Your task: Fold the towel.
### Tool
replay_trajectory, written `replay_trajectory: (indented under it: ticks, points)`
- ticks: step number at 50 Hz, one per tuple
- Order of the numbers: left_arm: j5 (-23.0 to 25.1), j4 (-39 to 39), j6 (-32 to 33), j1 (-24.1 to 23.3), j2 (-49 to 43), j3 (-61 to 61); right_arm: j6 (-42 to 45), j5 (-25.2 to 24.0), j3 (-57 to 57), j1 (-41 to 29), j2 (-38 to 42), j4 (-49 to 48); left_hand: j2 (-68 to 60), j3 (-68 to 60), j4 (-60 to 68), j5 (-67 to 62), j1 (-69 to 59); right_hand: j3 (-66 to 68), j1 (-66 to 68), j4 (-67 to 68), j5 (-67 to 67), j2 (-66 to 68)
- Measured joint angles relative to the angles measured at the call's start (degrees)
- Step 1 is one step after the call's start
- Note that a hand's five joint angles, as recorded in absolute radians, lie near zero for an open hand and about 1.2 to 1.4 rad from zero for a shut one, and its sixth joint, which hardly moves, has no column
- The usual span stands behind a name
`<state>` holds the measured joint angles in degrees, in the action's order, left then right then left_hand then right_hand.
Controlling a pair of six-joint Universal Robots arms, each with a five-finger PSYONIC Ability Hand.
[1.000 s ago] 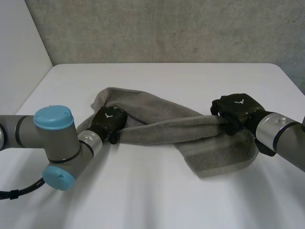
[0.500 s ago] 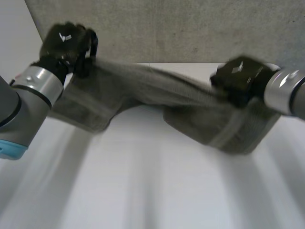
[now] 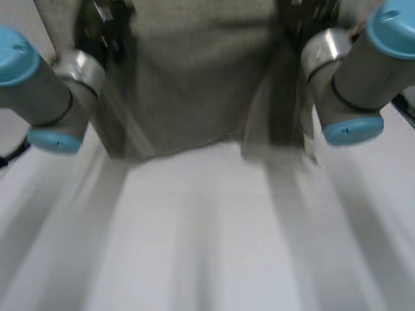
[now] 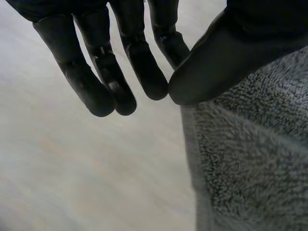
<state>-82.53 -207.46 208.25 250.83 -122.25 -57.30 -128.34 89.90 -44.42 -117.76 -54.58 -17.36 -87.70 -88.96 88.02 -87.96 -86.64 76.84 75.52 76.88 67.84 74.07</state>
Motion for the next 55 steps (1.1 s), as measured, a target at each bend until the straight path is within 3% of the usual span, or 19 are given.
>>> replay_trajectory:
  ticks: [3, 7, 15, 24, 36, 40, 45, 55]
  points:
    - [-3.3, -8.6, -3.5, 0.2, 2.4, 0.3, -0.2, 0.2, -3.9, -0.2, -3.9, -8.1, 0.0, 0.0, 0.0, 0.1, 0.0, 0.1, 0.0, 0.0, 0.2, 0.0]
    - [-5.0, -12.4, -5.8, 0.5, 4.3, -0.8, -0.3, -0.2, -8.0, -0.5, -6.7, -7.7, 0.0, 0.0, 0.0, -0.2, 0.0, 0.2, 0.0, 0.0, 0.2, 0.0]
    - [1.8, -7.5, -5.9, 0.7, 4.9, -11.1, -0.3, -3.0, -15.5, -0.3, -7.4, 8.7, 0.0, 0.0, 0.0, -0.2, 0.0, 0.2, 0.0, 0.3, 0.2, 0.0]
    - [7.7, -2.6, -4.0, 0.3, 5.2, -27.5, -0.7, -6.4, -26.5, 0.0, -6.9, 16.9, 0.0, -0.1, 0.0, -0.2, 0.0, 0.2, 0.0, 0.3, 0.2, 0.0]
    - [8.5, 0.7, 7.8, 1.1, 7.2, -43.9, -3.8, -6.9, -39.9, 0.2, -5.2, 17.2, 0.0, -0.1, 0.0, -0.2, 0.0, 0.2, 0.0, 0.3, 0.2, 0.0]
    - [8.4, 0.5, 8.9, 1.4, 8.2, -45.3, -7.1, -7.2, -41.4, 0.9, -5.2, 16.9, 0.0, -0.1, 0.0, -0.3, 0.0, -1.5, -1.8, -1.6, -2.3, -1.2]
    - [8.3, 0.1, 8.9, 1.7, 8.8, -45.5, -11.1, -7.4, -42.5, 3.0, -5.1, 16.6, 0.0, -0.1, 0.0, -0.2, 0.0, -23.4, -22.4, -23.3, -24.8, -20.3]
    - [8.2, -0.1, 8.3, 2.2, 8.3, -45.0, -12.7, -6.8, -43.6, 7.1, -4.3, 16.9, 0.0, -0.1, 0.0, -0.2, 0.0, -28.1, -27.5, -28.0, -30.2, -24.9]
